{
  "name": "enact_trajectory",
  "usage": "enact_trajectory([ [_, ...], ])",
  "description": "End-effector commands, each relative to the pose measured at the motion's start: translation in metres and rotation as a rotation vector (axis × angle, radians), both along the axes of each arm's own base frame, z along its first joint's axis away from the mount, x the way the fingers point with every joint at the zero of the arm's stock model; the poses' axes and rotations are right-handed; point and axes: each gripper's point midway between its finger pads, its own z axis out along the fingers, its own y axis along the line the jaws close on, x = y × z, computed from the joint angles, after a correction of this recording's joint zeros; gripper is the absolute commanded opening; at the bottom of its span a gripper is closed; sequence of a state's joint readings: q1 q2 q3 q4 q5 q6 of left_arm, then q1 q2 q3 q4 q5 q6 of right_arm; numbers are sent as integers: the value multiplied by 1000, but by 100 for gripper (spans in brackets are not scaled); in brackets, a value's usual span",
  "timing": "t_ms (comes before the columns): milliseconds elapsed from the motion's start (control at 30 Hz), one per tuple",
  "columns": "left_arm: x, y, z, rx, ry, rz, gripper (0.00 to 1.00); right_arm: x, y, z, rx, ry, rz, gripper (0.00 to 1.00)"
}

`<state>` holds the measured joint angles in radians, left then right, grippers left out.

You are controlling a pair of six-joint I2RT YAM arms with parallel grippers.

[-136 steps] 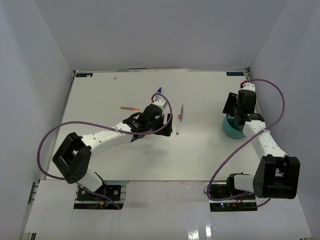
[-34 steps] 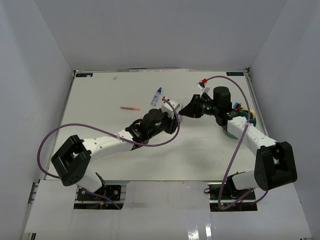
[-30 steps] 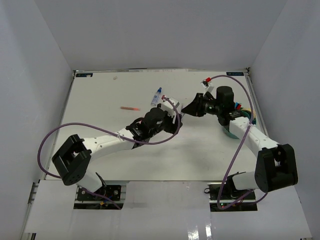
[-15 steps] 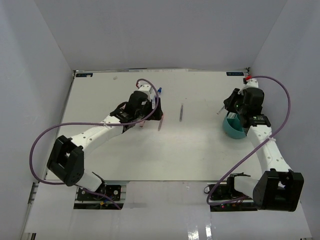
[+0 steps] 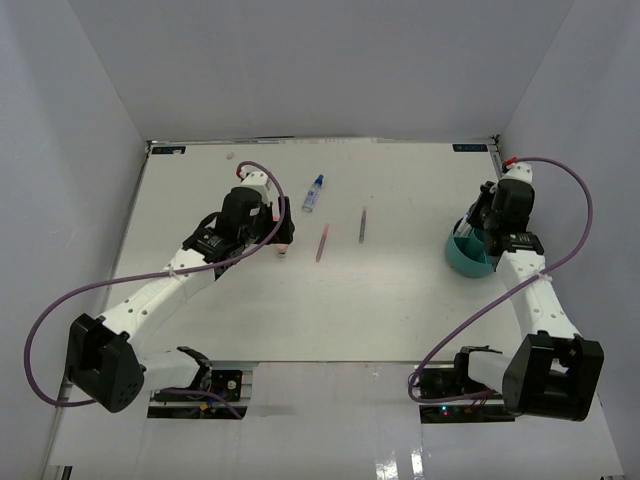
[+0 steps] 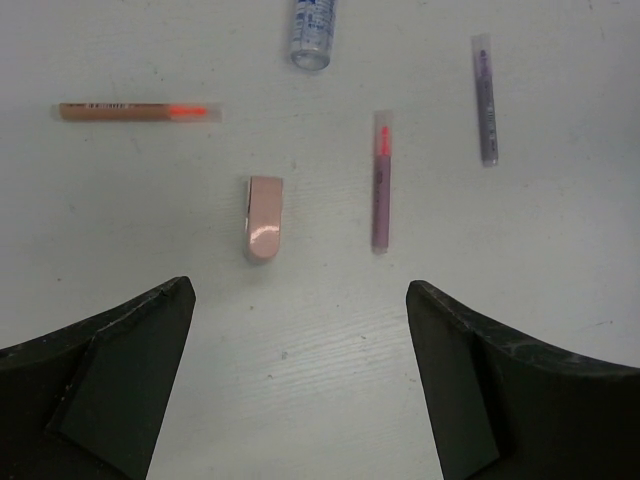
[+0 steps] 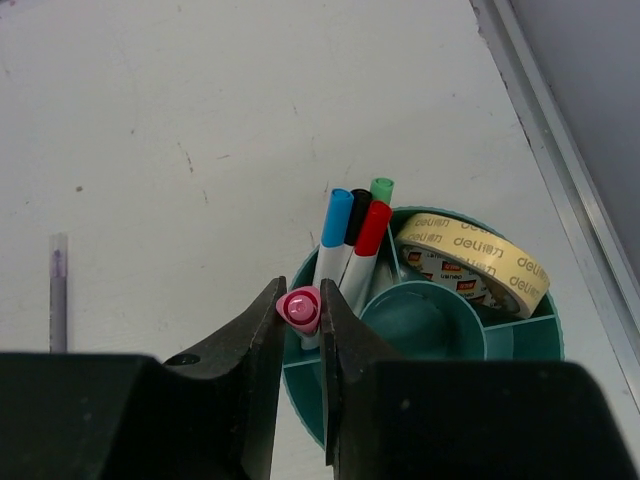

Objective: Sort the stationery into containers
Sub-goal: Place the pen in the storage box, then pick up the pen from the center of the board.

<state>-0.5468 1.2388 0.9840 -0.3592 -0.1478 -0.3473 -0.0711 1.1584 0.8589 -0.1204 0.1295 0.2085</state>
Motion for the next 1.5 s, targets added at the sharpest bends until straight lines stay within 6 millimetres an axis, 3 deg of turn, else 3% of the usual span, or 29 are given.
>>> enact_trajectory([
  [0,-3,11,-1,28,-36,9,98,5,-6,-6,-14,-22,-21,9],
  [200,-4,15,0,37,-48,16,98,6,-4,-27,-2,0,-14,14],
  [400,-5,18,-3,45,-45,21,98,7,1,-38,20,17,2,29],
  [433,-5,18,-3,47,-46,22,98,7,1,-37,22,15,3,38],
  [667,-5,19,-8,52,-36,30,98,3,9,3,39,-66,38,62],
  [833,-4,17,-13,53,-20,27,98,-7,17,50,31,-177,86,71],
  [1067,-1,14,-25,59,20,32,98,-29,48,109,62,-356,253,91],
  [1200,0,12,-32,63,46,35,98,-34,59,112,85,-365,304,99],
  [1267,1,12,-35,67,57,39,98,-35,65,106,102,-361,328,91],
  [1467,0,-5,-48,35,117,-25,98,-33,79,91,161,-386,348,90],
])
